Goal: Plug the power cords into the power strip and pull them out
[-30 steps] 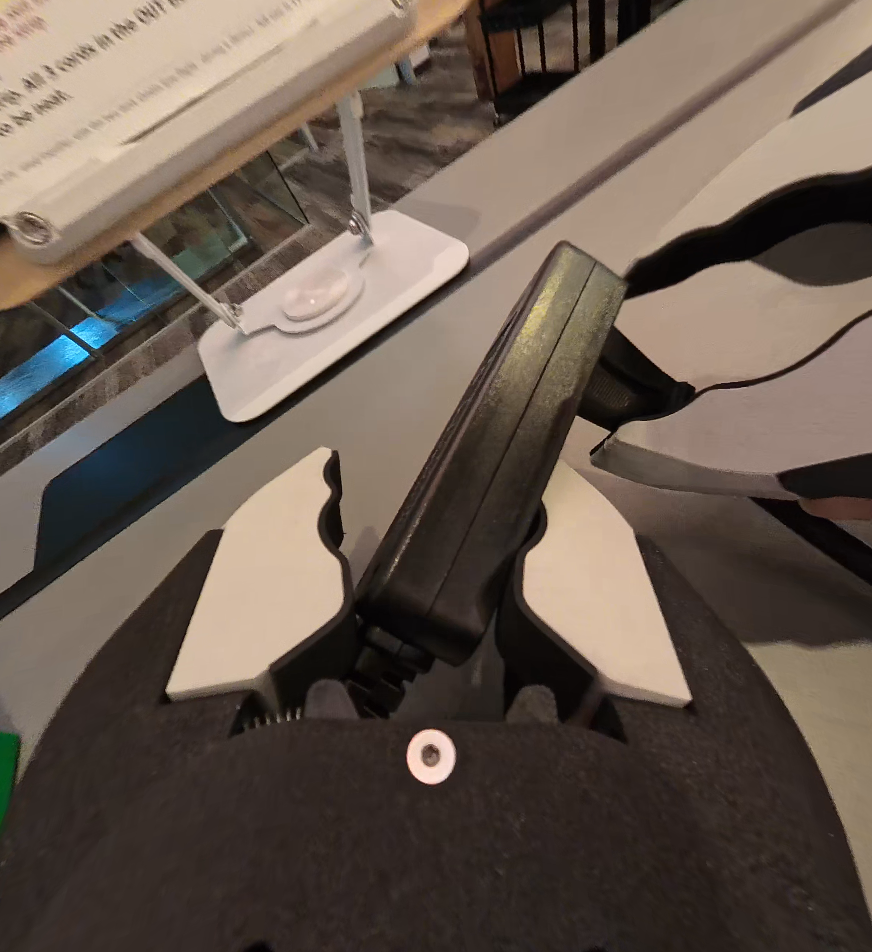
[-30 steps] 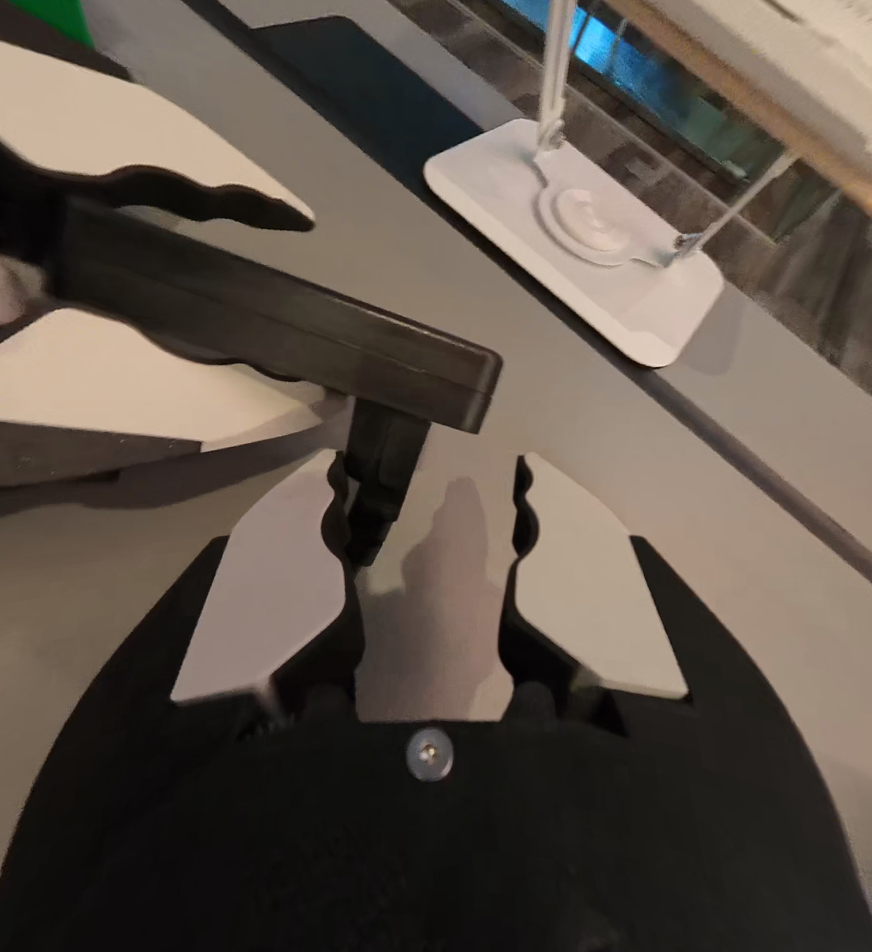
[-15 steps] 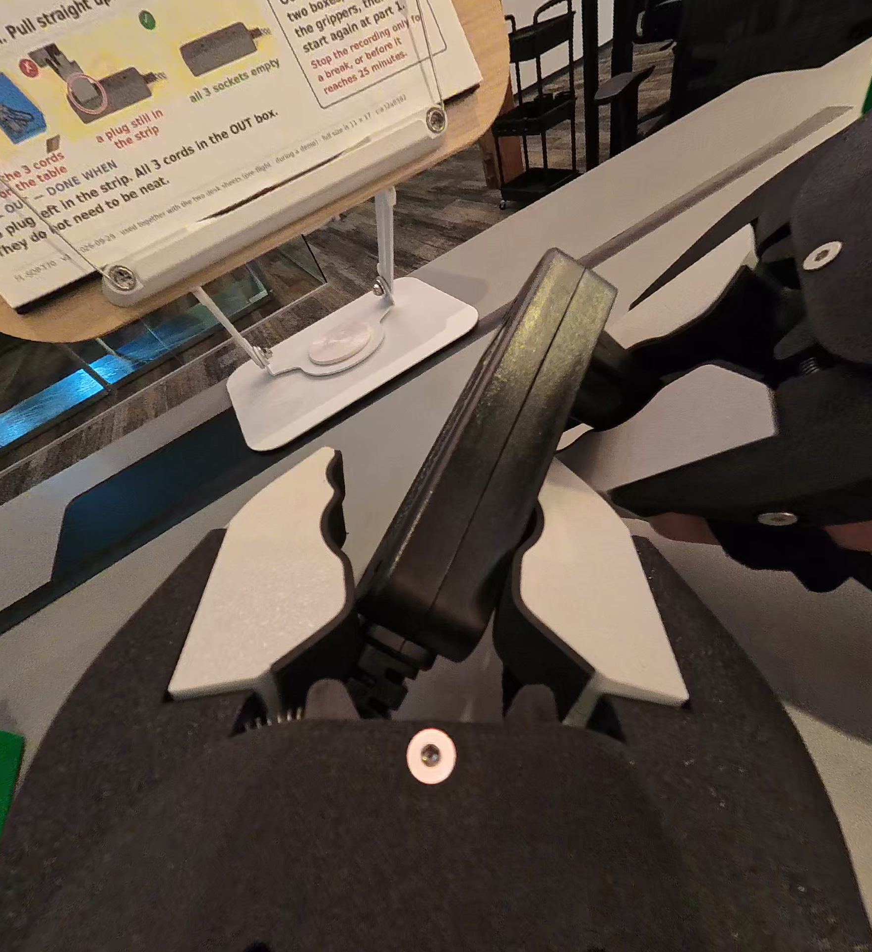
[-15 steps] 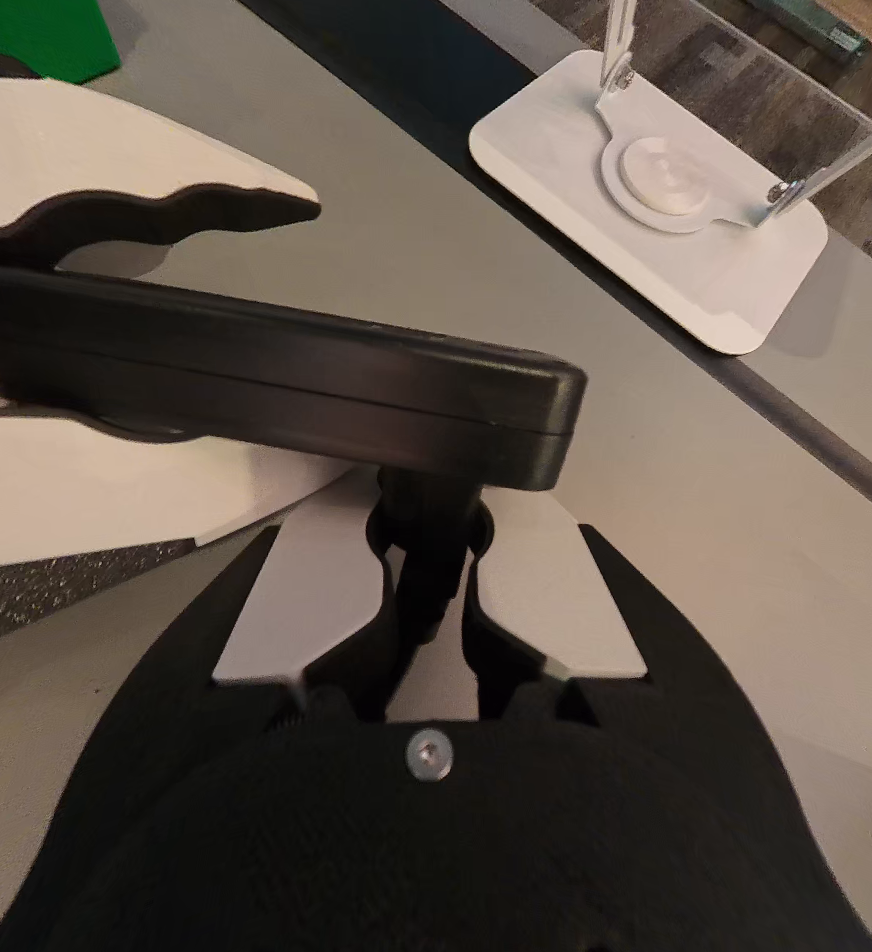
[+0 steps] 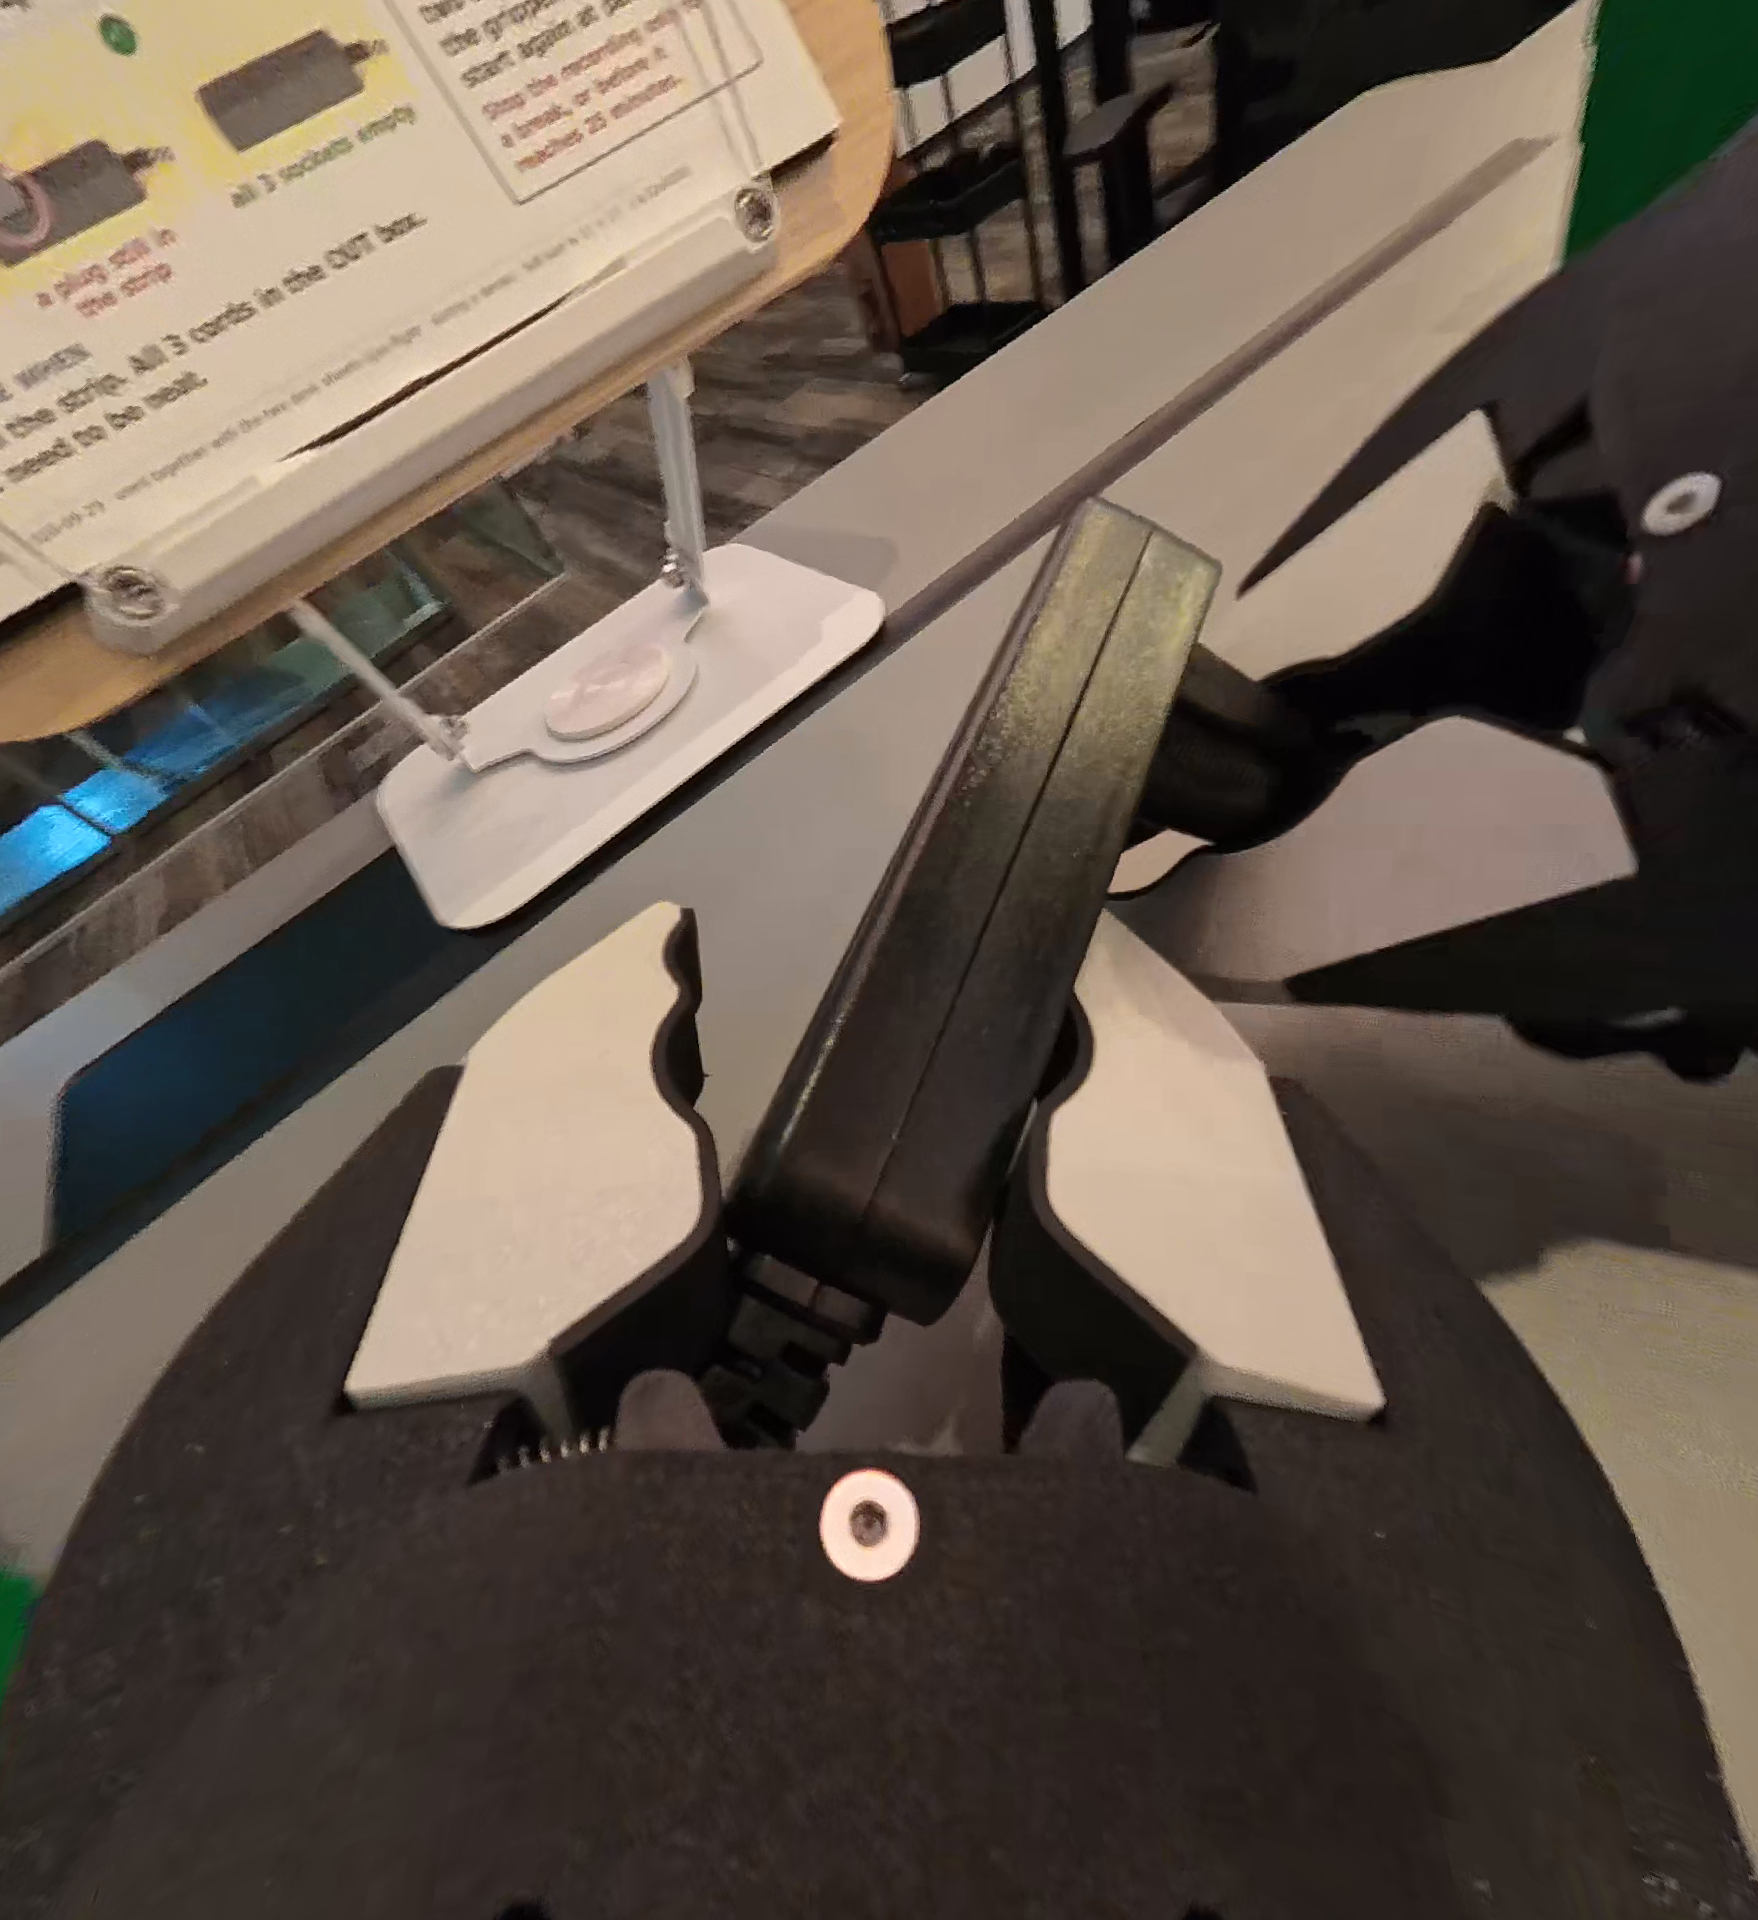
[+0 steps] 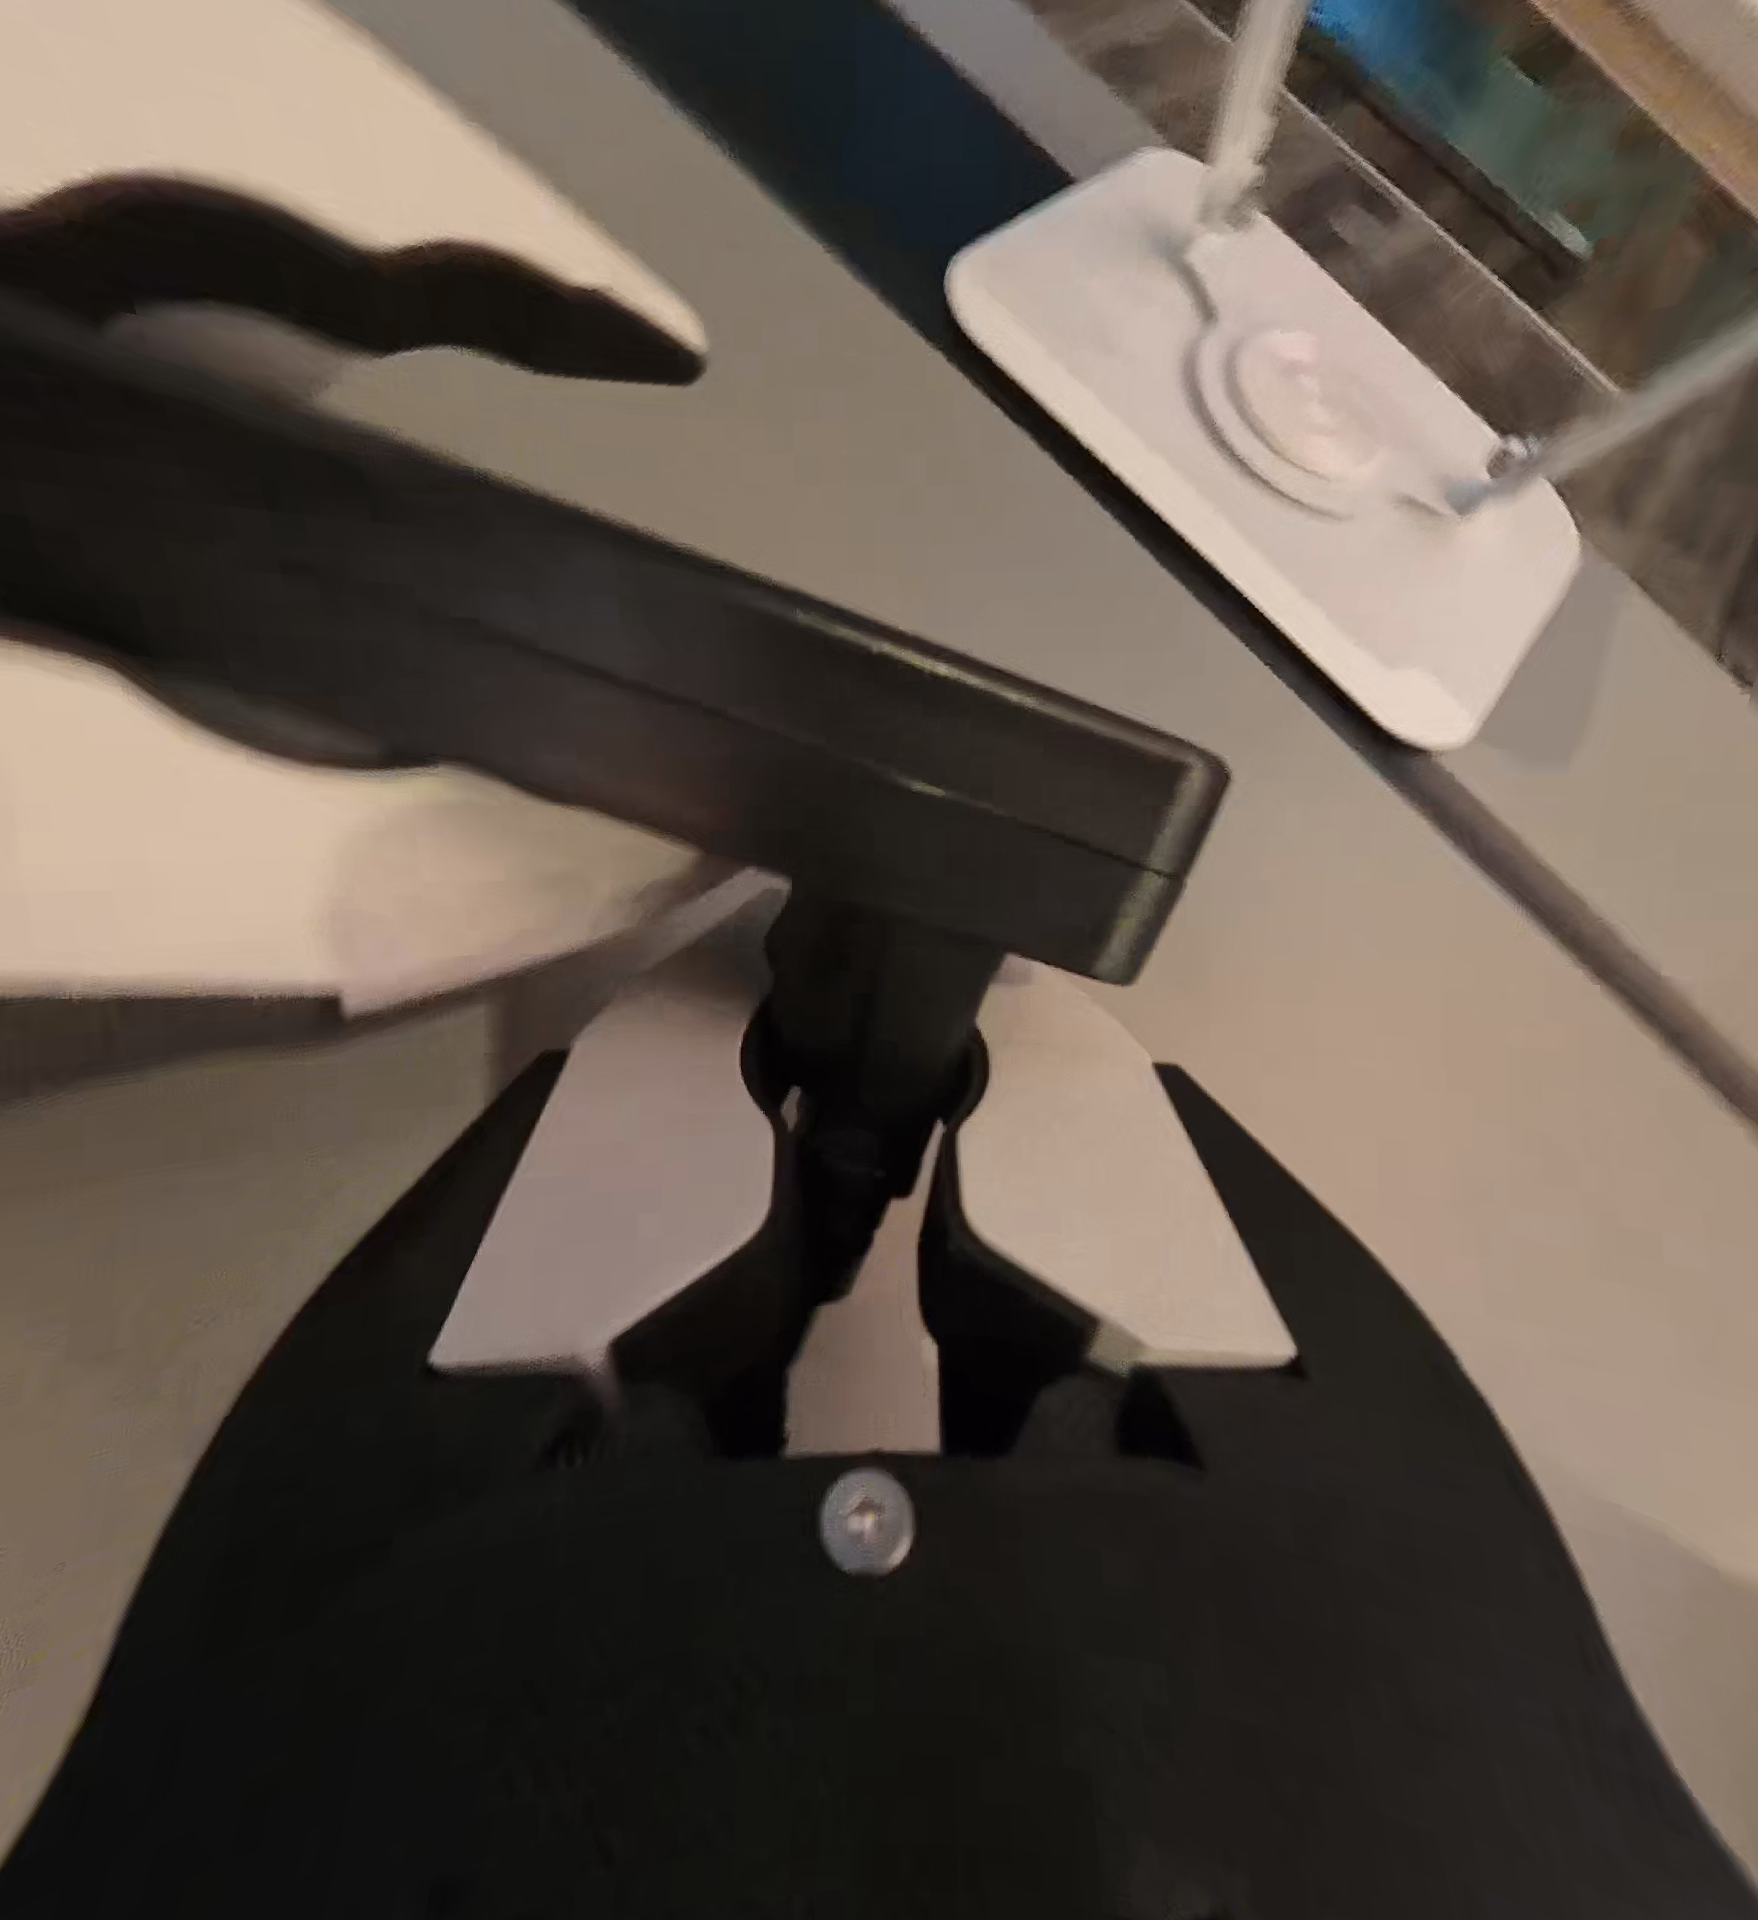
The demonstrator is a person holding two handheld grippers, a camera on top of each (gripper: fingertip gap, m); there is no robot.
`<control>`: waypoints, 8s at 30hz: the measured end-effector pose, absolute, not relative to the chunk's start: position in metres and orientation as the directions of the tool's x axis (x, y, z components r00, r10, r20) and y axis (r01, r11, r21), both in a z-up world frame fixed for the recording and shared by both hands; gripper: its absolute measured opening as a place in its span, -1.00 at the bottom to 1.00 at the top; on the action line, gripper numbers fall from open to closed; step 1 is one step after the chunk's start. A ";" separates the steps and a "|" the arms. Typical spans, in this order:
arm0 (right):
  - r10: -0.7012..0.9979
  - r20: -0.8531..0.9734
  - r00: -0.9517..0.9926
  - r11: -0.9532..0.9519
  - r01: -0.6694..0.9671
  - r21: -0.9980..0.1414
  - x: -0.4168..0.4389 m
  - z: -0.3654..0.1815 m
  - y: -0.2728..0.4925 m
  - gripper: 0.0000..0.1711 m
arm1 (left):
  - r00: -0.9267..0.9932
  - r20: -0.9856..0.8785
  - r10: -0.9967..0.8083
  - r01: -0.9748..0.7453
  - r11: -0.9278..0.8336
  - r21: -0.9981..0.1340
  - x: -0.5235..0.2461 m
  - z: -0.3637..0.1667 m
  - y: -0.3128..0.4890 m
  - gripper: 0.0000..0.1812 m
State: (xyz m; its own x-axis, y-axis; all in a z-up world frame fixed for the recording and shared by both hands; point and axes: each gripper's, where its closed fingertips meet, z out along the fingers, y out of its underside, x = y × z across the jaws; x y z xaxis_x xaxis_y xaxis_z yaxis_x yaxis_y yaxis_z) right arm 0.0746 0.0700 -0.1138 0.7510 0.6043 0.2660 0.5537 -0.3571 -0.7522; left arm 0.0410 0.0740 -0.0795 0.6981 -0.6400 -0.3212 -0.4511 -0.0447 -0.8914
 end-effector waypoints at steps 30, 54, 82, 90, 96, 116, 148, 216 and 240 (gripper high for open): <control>0.473 0.467 0.747 -0.116 0.578 -0.808 0.106 -0.075 0.066 -0.75 | 0.550 -0.042 -0.834 -0.150 -0.049 -0.987 0.082 -0.044 0.041 -0.38; 0.478 0.272 0.835 -0.287 0.442 -0.850 0.082 -0.107 0.075 -0.74 | 0.728 -0.170 -0.665 -0.285 -0.067 -0.956 0.057 -0.071 0.067 -0.50; 0.824 -0.350 0.445 -0.541 0.438 -0.718 0.055 -0.086 0.026 -0.63 | 0.596 -0.329 -0.732 -0.267 0.206 -0.941 0.066 -0.036 0.039 -0.65; 0.810 -0.515 0.280 -0.571 0.578 -0.583 0.048 -0.078 0.000 -0.70 | 0.581 -0.317 -0.750 -0.212 0.237 -0.948 0.065 -0.025 0.030 -0.65; 0.793 -0.541 0.280 -0.585 0.596 -0.550 0.053 -0.087 -0.008 -0.74 | 0.560 -0.356 -0.748 -0.259 0.250 -0.933 0.070 -0.031 0.027 -0.62; 0.657 -0.651 0.380 -0.753 0.381 -0.537 0.058 -0.105 -0.004 -0.75 | 0.575 -0.360 -0.735 -0.349 0.177 -0.920 0.077 -0.053 0.039 -0.55; 0.606 -0.486 0.630 -0.506 -0.167 -0.846 0.056 -0.099 0.028 -0.76 | 0.624 -0.234 -0.745 -0.302 0.046 -0.952 0.077 -0.059 0.044 -0.44; 0.596 -0.494 0.633 -0.599 -0.059 -0.799 0.072 -0.109 0.001 -0.72 | 0.489 -0.275 -0.828 -0.289 0.143 -0.947 0.101 -0.058 0.014 -0.45; 0.572 -0.354 0.740 -0.495 -0.033 -0.868 0.078 -0.111 0.008 -0.69 | 0.473 -0.103 -0.875 -0.197 0.009 -0.980 0.101 -0.065 0.018 -0.44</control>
